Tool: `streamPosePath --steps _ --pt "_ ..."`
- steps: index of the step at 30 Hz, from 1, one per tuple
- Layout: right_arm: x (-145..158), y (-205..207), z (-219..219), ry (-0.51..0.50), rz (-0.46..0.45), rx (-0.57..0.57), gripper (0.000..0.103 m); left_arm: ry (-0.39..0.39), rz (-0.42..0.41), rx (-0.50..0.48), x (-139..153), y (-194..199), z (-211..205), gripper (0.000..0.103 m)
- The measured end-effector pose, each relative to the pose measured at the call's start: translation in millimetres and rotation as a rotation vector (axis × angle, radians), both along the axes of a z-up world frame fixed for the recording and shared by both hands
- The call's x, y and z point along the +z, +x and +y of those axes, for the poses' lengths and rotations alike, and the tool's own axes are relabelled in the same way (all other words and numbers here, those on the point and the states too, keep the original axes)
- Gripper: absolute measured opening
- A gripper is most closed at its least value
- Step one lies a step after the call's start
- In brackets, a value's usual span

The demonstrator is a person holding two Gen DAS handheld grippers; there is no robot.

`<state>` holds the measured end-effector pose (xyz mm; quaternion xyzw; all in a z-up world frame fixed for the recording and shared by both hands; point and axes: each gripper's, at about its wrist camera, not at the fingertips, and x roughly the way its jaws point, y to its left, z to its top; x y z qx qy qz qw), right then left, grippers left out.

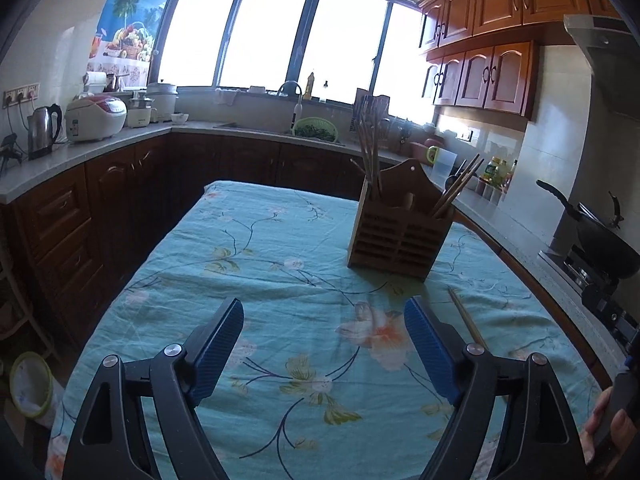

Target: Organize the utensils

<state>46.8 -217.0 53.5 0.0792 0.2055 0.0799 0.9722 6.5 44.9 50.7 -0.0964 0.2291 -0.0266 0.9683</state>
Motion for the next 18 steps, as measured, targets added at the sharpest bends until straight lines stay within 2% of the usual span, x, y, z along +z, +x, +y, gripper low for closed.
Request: streamPosePath --steps 1,2,6,8,14,18 --pt "7 -7 1 -0.017 -0.033 -0.005 0.103 0.018 -0.03 0.012 5 -8 -2 0.097" --pt "12 -14 3 -0.034 -0.067 -0.013 0.103 0.035 -0.063 0.024 9 -16 -4 0.102" --pt "8 -34 7 -0.07 -0.127 -0.027 0.103 0.105 -0.151 0.052 2 -48 -15 0.102" --pt "-3 -39 7 -0.077 -0.129 -0.036 0.103 0.125 -0.148 0.065 -7 -57 -18 0.102" --pt "-35 -48 7 -0.111 -0.118 -0.06 0.103 0.121 -0.112 0.071 -34 -75 -22 0.102" --pt "-44 -50 5 -0.129 -0.112 -0.069 0.103 0.142 -0.12 0.073 -37 -77 -24 0.102"
